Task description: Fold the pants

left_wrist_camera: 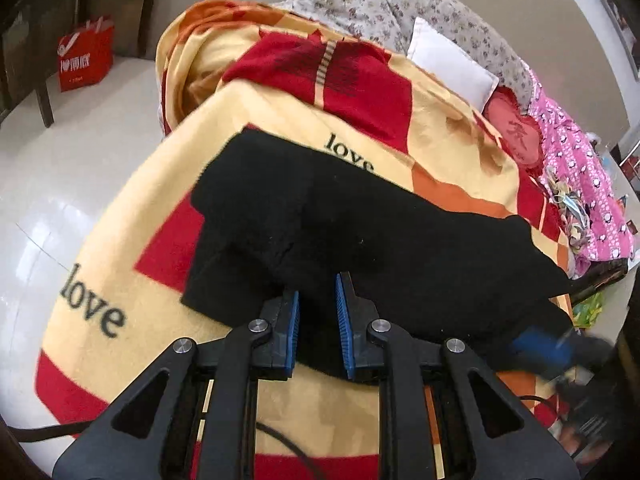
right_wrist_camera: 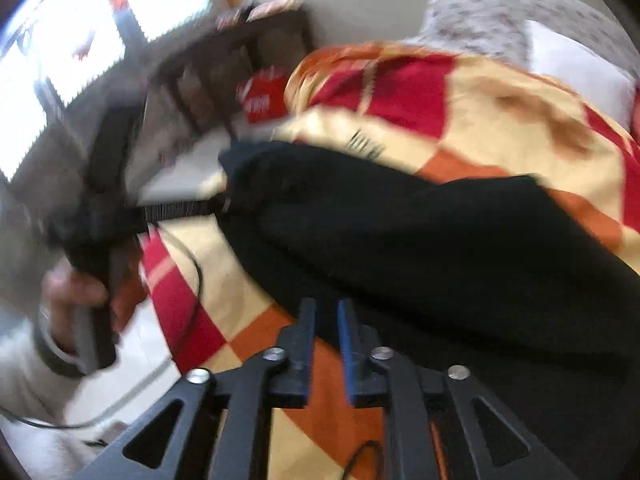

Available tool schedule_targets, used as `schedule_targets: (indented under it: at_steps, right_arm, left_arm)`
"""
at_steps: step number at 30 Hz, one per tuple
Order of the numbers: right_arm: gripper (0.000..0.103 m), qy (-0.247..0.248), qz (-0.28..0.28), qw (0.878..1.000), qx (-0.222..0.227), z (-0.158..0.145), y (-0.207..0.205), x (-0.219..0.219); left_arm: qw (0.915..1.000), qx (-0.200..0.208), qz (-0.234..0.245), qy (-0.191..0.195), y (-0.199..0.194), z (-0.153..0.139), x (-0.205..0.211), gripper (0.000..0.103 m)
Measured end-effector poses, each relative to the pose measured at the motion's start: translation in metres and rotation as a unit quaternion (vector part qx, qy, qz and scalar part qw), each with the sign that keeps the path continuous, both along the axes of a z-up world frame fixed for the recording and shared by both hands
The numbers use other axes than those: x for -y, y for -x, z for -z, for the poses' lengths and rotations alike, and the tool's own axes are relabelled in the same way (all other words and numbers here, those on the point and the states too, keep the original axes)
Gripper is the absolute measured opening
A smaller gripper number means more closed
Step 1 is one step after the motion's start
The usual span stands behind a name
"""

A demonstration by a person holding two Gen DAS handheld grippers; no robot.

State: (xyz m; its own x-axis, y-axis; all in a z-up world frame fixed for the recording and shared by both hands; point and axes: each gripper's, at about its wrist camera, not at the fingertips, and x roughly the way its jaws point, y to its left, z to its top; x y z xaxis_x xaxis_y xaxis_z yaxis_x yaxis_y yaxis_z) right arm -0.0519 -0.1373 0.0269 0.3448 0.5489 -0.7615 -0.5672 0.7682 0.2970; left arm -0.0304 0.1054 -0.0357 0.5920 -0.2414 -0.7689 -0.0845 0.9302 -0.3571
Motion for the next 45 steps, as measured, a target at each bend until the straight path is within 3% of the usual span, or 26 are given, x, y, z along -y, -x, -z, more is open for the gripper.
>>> schedule_targets:
  at_steps: [1,2,5,9,11,13,16,18,20,22,23,27,31,34,38,42,45]
  right_arm:
    - [0.053,-0.016,0.025,1.000,0.002,-0.008,-0.002,0.018]
    - [0.074,-0.031,0.067,0.997,0.005,-0.017,-0.005,0.049]
    - [0.076,-0.013,0.166,0.986,0.011,-0.026,-0.014,0.125]
    - [0.076,0.008,0.302,0.953,-0.034,-0.010,-0.018,0.237]
    - [0.074,0.002,0.338,0.940,-0.053,0.000,-0.022,0.270]
    - [0.070,-0.036,0.361,0.929,-0.069,0.011,-0.029,0.293]
    - [0.068,-0.088,0.364,0.923,-0.084,0.023,-0.043,0.302]
    - [0.055,-0.087,0.361,0.923,-0.098,0.032,-0.054,0.298]
    - [0.027,-0.072,0.355,0.927,-0.098,0.040,-0.069,0.288]
    - [0.007,-0.059,0.351,0.930,-0.088,0.046,-0.073,0.279]
    - [0.005,-0.056,0.348,0.932,-0.083,0.045,-0.073,0.277]
    - [0.005,-0.058,0.333,0.941,-0.023,0.003,-0.037,0.274]
    - [0.005,-0.071,0.335,0.939,0.011,-0.034,0.024,0.287]
    - [0.005,-0.032,0.353,0.935,0.000,-0.024,0.048,0.292]
    - [0.004,0.011,0.359,0.929,-0.086,0.039,0.040,0.298]
    - [0.007,0.013,0.383,0.922,-0.059,0.016,0.053,0.312]
    - [0.008,0.014,0.360,0.933,-0.021,-0.020,0.058,0.302]
  left_arm:
    - [1.0000,0.005,0.000,-0.005,0.002,-0.003,0.000,0.016]
    - [0.9999,0.010,0.000,-0.011,0.004,-0.008,0.002,0.016]
    - [0.9995,0.026,0.002,-0.018,0.009,-0.017,0.003,0.016]
    - [0.9992,0.026,0.004,-0.031,0.004,-0.014,0.008,0.016]
    - [0.9994,0.015,0.003,-0.030,0.000,-0.008,0.009,0.016]
    - [0.9996,0.005,-0.001,-0.026,-0.004,-0.003,0.009,0.016]
    - [0.9997,0.002,-0.004,-0.025,-0.005,-0.003,0.008,0.016]
    - [0.9996,0.001,-0.004,-0.028,-0.006,-0.004,0.009,0.016]
    - [0.9995,-0.001,-0.004,-0.031,-0.008,-0.003,0.010,0.016]
    - [0.9995,-0.002,-0.004,-0.032,-0.009,-0.003,0.012,0.016]
    - [0.9995,-0.003,-0.005,-0.032,-0.010,-0.003,0.012,0.016]
    - [0.9996,-0.003,-0.001,-0.026,-0.010,-0.004,0.010,0.016]
    - [0.9997,-0.008,0.007,-0.023,-0.007,-0.003,0.012,0.016]
    - [0.9993,-0.005,0.016,-0.033,-0.002,-0.002,0.016,0.016]
    - [0.9995,-0.013,0.014,-0.025,0.000,0.004,0.012,0.016]
    - [0.9995,-0.006,0.020,-0.022,0.006,-0.002,0.008,0.016]
    - [0.9993,-0.008,0.022,-0.027,0.007,-0.005,0.006,0.016]
